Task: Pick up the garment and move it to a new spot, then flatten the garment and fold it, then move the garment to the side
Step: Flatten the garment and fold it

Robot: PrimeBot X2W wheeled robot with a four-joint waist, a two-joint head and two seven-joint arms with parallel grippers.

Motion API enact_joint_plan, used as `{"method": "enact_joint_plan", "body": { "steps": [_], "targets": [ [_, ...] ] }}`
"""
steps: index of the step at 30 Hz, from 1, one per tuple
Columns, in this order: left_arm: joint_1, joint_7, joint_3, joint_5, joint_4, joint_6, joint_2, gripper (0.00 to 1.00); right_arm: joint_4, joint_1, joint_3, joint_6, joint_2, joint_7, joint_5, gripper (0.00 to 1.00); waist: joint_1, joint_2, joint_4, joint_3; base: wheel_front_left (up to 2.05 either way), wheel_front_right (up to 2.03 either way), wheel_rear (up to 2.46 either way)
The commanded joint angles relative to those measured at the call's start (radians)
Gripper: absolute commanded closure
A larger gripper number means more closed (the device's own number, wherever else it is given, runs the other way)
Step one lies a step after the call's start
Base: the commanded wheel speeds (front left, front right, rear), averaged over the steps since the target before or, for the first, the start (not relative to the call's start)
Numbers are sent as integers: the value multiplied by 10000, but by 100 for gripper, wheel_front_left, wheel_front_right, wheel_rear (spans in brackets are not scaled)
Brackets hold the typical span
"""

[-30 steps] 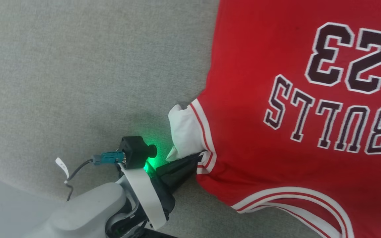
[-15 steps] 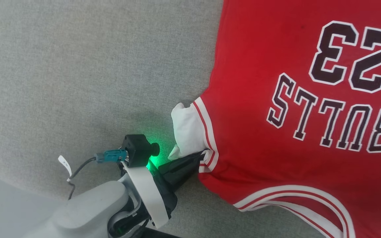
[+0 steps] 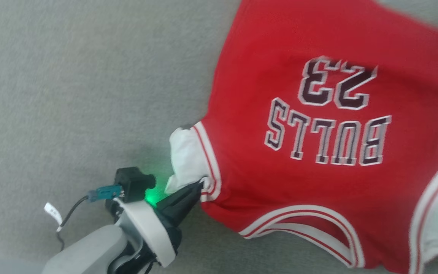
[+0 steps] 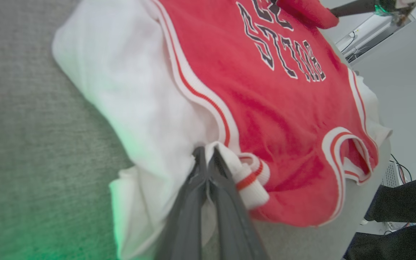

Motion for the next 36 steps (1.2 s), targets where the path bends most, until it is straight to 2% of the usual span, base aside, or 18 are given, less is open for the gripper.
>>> {"method": "enact_joint_plan", "body": {
  "steps": [1, 4, 7, 12, 18, 24, 28, 29, 31, 32, 33, 36],
  "targets": [
    [183, 41, 182, 139, 257, 171, 89, 100, -394, 634, 33, -17, -123, 3, 276, 100, 0, 1, -531, -558, 0, 0, 0],
    [556, 40, 442, 217, 228, 145, 179, 100, -1520, 2068, -80, -19, -574, -110, 684, 100, 0, 1, -825, -883, 0, 0, 0],
    [881, 37, 740, 291, 191, 114, 252, 100, -2482, 3561, -239, -17, -696, -210, 1041, 100, 0, 1, -1082, -1125, 0, 0, 0],
    [1333, 30, 1151, 506, 110, 111, 265, 100, -3565, 6010, -881, -17, -510, -618, 1073, 100, 0, 1, -1336, -1373, 0, 0, 0],
    [1664, 29, 1507, 660, 42, 111, 328, 100, -4861, 8559, -1017, -17, -16, -688, 852, 100, 0, 1, -1560, -1478, 0, 0, 0],
    [1805, 29, 1669, 687, 0, 110, 372, 100, -5197, 9327, -764, -16, 567, -761, 429, 100, 0, 1, -1704, -1455, 0, 0, 0],
    [1726, 29, 1545, 706, 44, 103, 419, 100, -5346, 9229, -618, -16, 912, -967, 161, 100, 0, 1, -1746, -1474, 0, 0, 0],
    [1708, 29, 1530, 696, 56, 103, 434, 100, -5314, 9158, -753, -18, 1003, -1105, 92, 95, 0, 1, -1749, -1484, 0, 0, 0],
    [1693, 29, 1517, 662, 69, 103, 450, 100, -5393, 9121, -965, -16, 1020, -1304, -69, 62, 0, 1, -1740, -1524, 0, 0, 0],
    [1692, 29, 1520, 649, 72, 103, 453, 100, -5443, 9130, -1115, -16, 1012, -1428, -151, 28, 0, 1, -1728, -1540, 0, 0, 0],
    [1707, 29, 1548, 642, 75, 103, 451, 100, -5506, 9179, -1273, -16, 1010, -1517, -189, 0, 0, 1, -1717, -1553, 0, 0, 0],
    [1843, 29, 1628, 658, 40, 103, 375, 100, -5969, 9394, -1953, -16, 1000, -1777, -172, 0, 0, 1, -1667, -1593, 0, 0, 0]
  ]
}}
